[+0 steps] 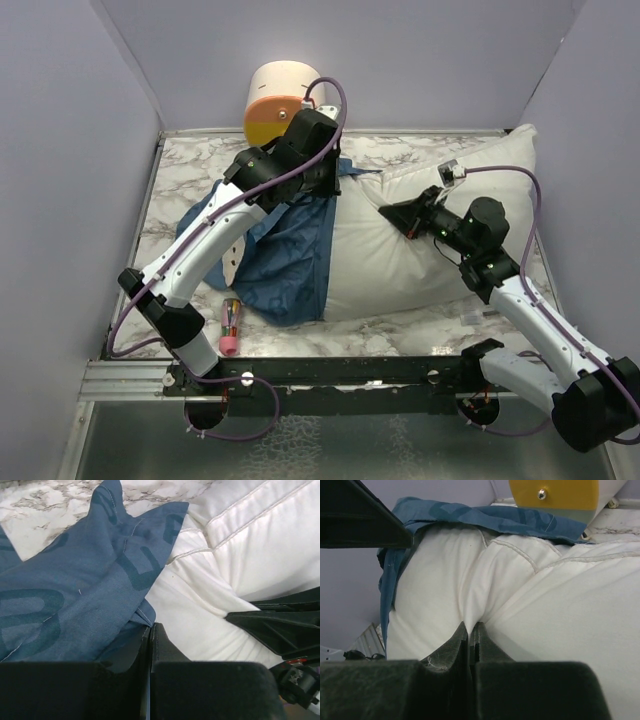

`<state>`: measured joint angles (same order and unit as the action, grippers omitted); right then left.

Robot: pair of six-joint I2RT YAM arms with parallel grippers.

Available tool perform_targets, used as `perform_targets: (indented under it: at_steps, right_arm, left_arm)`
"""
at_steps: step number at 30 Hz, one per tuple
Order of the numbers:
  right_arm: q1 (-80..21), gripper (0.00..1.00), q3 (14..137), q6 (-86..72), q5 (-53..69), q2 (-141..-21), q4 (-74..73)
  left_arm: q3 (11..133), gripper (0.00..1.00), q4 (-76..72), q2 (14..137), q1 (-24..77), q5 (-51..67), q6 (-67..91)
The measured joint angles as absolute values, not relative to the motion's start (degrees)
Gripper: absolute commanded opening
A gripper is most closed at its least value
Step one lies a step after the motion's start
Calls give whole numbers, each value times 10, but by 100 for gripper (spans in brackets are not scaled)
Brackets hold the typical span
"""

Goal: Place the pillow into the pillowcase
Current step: Stuff the pillow into the pillowcase.

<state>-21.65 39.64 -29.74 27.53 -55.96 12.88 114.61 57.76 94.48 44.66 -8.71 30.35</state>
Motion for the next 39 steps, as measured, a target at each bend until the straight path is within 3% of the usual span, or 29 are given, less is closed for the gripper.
perform_targets:
  at_steps: [10,18,22,31,35,39]
  right_arm:
    - [-213,1,433,-314,276,-608,146]
    - [-201,1,525,-327,264,-707,169]
    - [-198,1,534,-321,245,-712,167]
    - [-212,6,485,-303,235,-653,148]
    - [-214,22,484,-258,267,-631,118]
    - [-215,51,496,-208,300,-598,61]
  left_arm:
    - [1090,0,457,934,411,33,361]
    - [1196,0,388,1075,403,124,409]
    - [1207,0,371,1079,396,128,411]
    - [1006,0,281,961,373,141,418]
    - [906,0,232,905,361,156,420]
    - [797,0,163,850,361,180,428]
